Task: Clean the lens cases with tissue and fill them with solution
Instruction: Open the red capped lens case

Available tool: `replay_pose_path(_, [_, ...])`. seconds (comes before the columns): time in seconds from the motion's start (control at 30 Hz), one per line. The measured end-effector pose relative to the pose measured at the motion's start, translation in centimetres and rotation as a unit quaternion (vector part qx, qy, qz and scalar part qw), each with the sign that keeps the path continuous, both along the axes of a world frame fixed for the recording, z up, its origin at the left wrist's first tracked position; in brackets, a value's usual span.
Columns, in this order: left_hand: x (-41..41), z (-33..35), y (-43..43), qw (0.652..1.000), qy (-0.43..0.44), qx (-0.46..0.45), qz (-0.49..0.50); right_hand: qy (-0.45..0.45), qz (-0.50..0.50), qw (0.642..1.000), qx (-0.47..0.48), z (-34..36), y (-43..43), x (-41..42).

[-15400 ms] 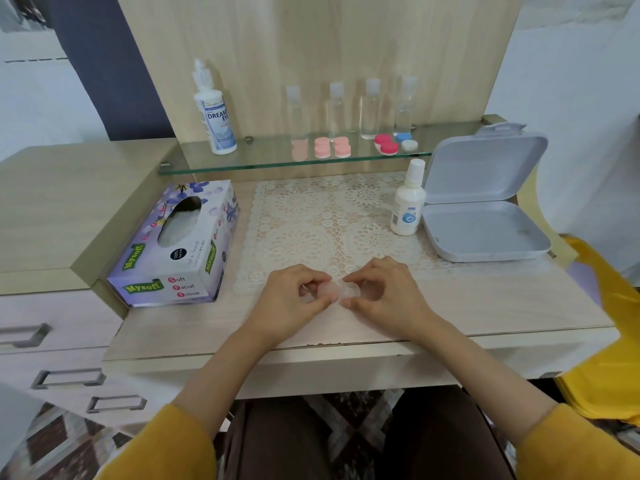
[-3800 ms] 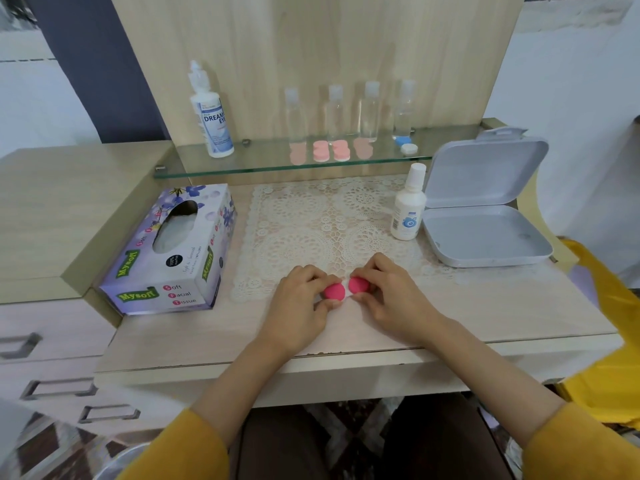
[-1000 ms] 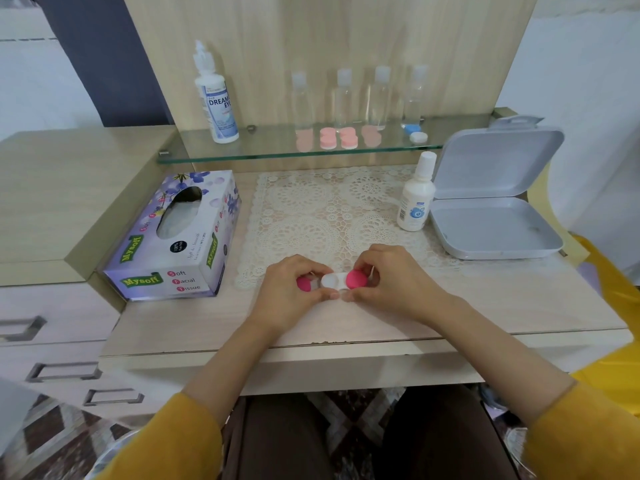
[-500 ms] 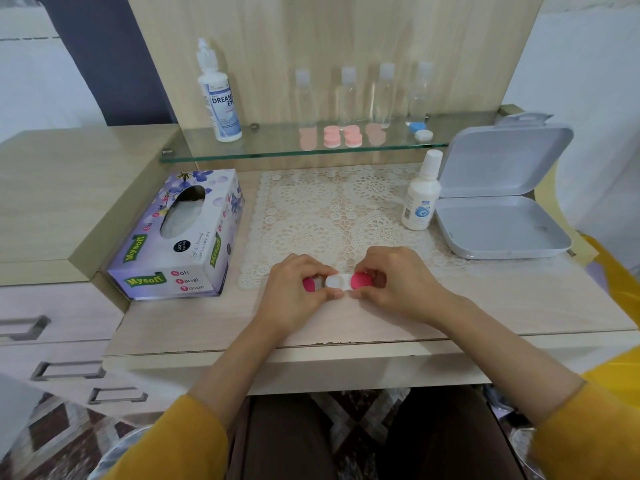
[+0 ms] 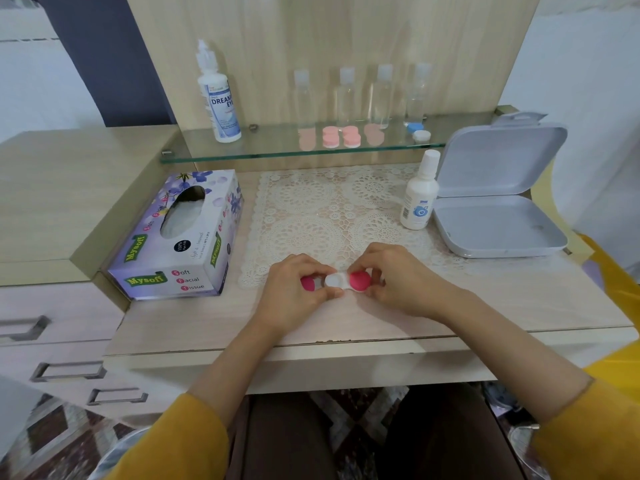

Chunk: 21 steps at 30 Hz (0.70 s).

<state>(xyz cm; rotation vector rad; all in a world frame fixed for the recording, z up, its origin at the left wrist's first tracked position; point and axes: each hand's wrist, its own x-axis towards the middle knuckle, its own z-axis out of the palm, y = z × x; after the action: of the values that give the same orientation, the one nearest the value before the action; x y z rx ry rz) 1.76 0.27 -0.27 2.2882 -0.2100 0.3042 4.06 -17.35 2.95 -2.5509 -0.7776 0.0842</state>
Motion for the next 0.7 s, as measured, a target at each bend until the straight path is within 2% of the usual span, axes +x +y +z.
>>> replay_pose_path(0.23, [0.0, 0.0, 0.0, 1.000, 0.010, -0.003, -0.005, -0.023, -0.050, 0.998, -0.008, -0.2, 0.4, -0.2])
replay_pose_path(0.47, [-0.2, 0.1, 0.1, 1.000, 0.016, -0.008, -0.004, 0.006, -0.023, 0.999, -0.026, 0.2, 0.5, 0.1])
replay_pose_path(0.6, [-0.2, 0.1, 0.1, 1.000, 0.016, -0.012, -0.004, -0.020, -0.067, 0.996, -0.048, -0.1, 0.9, -0.3])
replay_pose_path(0.7, [-0.2, 0.1, 0.0, 1.000, 0.013, -0.017, -0.007, -0.040, -0.047, 0.995, -0.079, 0.2, 1.2, -0.6])
